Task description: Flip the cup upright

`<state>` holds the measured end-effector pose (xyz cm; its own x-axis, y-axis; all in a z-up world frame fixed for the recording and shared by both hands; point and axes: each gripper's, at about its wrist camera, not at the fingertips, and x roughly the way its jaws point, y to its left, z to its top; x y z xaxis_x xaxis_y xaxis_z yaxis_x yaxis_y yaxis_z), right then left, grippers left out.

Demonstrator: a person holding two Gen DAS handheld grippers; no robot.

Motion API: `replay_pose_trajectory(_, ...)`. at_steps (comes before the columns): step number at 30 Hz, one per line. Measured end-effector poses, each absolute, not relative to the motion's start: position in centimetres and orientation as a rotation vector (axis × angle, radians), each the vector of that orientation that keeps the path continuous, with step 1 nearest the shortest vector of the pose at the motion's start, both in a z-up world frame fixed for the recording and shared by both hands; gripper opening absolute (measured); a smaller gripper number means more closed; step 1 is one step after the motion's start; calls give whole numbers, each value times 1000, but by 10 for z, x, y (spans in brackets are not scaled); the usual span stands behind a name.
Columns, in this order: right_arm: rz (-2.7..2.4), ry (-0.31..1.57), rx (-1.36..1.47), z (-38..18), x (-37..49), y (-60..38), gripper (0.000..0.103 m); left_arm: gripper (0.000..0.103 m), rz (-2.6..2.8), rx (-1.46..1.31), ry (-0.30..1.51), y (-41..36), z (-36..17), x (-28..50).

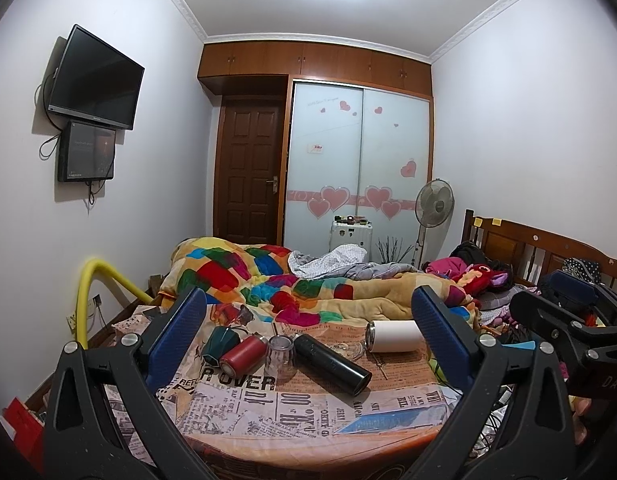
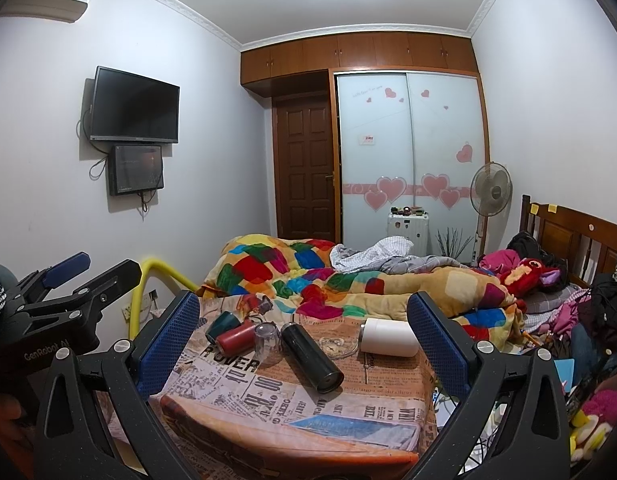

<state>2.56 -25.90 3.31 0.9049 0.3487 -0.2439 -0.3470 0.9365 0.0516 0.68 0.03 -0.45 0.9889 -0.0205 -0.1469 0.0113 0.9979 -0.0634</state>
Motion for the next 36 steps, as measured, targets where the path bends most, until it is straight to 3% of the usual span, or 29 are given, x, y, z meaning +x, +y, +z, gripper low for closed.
replay_pose_trajectory(19,372,348,-22,1,58,-245,103,103,21,-113,232,16,-36,47)
replay_pose_trajectory(36,474,888,-270,-136,252,-185,103,103,115,-156,607,70,-164,175)
